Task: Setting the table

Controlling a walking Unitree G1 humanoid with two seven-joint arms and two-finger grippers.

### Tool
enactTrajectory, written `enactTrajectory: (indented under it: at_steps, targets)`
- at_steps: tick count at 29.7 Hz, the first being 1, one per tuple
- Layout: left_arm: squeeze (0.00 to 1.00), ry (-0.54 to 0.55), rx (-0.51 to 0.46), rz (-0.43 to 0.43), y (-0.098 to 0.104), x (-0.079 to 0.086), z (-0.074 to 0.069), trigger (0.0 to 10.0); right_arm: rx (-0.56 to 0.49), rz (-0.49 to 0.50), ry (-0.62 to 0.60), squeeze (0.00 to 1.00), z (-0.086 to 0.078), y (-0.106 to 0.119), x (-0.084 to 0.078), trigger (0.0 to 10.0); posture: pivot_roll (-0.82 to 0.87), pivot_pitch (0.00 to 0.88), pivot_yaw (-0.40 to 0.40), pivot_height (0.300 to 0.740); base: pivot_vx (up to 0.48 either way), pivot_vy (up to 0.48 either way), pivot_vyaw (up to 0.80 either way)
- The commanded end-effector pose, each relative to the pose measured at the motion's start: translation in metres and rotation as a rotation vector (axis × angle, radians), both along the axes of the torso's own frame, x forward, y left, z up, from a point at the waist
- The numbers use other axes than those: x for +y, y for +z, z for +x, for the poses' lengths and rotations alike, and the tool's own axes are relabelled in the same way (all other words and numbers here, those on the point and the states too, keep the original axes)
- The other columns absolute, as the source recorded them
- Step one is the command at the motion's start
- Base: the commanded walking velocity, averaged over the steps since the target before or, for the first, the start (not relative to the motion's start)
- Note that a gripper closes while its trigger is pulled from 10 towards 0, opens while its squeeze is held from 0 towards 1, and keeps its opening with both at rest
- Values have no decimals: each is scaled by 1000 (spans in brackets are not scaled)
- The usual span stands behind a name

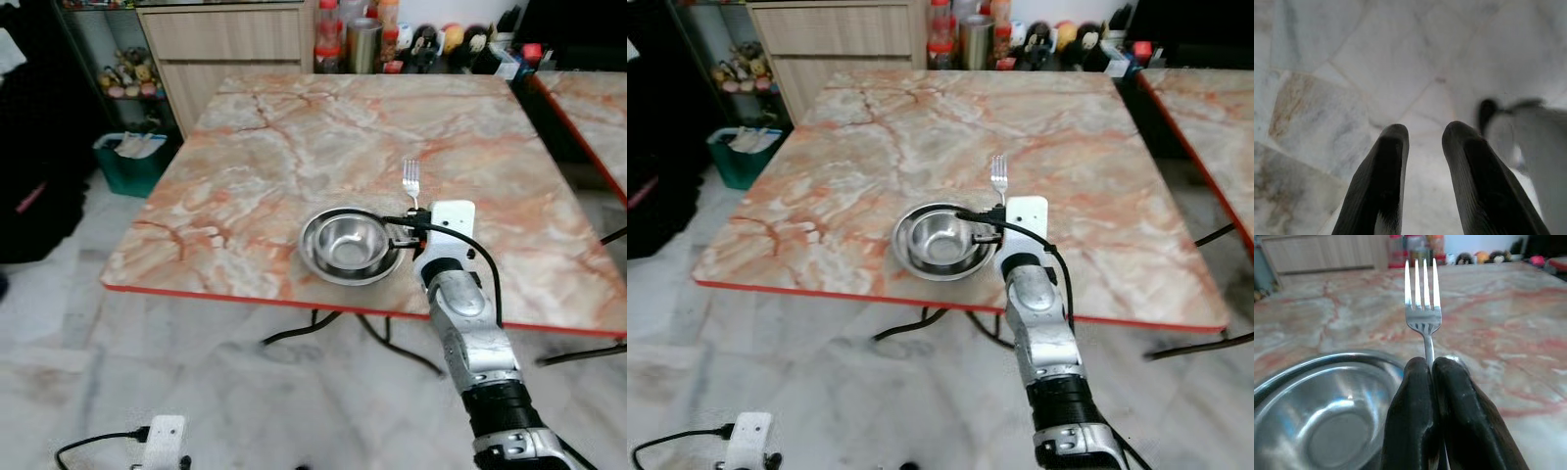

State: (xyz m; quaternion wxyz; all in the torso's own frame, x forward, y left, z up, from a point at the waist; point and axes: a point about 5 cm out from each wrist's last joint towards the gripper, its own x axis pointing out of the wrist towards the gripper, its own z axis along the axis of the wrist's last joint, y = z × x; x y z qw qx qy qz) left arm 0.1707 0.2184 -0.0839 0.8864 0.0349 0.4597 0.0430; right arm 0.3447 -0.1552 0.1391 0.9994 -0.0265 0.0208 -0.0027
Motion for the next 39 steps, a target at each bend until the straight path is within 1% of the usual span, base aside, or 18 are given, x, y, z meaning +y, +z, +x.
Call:
enactTrajectory:
  at_steps: [1, 5, 13, 15, 34, 39]
  targets:
    - [0, -12, -7, 10, 2, 3, 2, 10000, -27, 4, 6, 0, 1, 6, 3, 10000, 1, 115, 46, 740, 0, 0, 0]
    - [0, -21, -8, 12, 2, 2, 3, 10000, -31, 7, 3, 0, 1, 7, 3, 10000, 1, 114, 47, 740, 0, 0, 0]
    - [0, -22, -12, 9, 2, 0, 5, 10000, -19, 10, -7, 0, 2, 6, 2, 10000, 4, 112, 48, 740, 267, 0, 0]
    - [0, -23, -12, 8, 3, 0, 5, 10000, -17, 8, -8, 0, 2, 5, 2, 10000, 4, 112, 48, 740, 268, 0, -741]
    - [0, -27, -17, 4, 3, -1, 6, 10000, -32, 2, -22, 0, 3, 7, 0, 10000, 3, 111, 47, 740, 271, 0, 0]
    - [0, -27, -18, 2, 3, -2, 7, 10000, -28, 1, -30, 0, 4, 8, -5, 10000, 0, 122, 44, 740, 271, 0, 0]
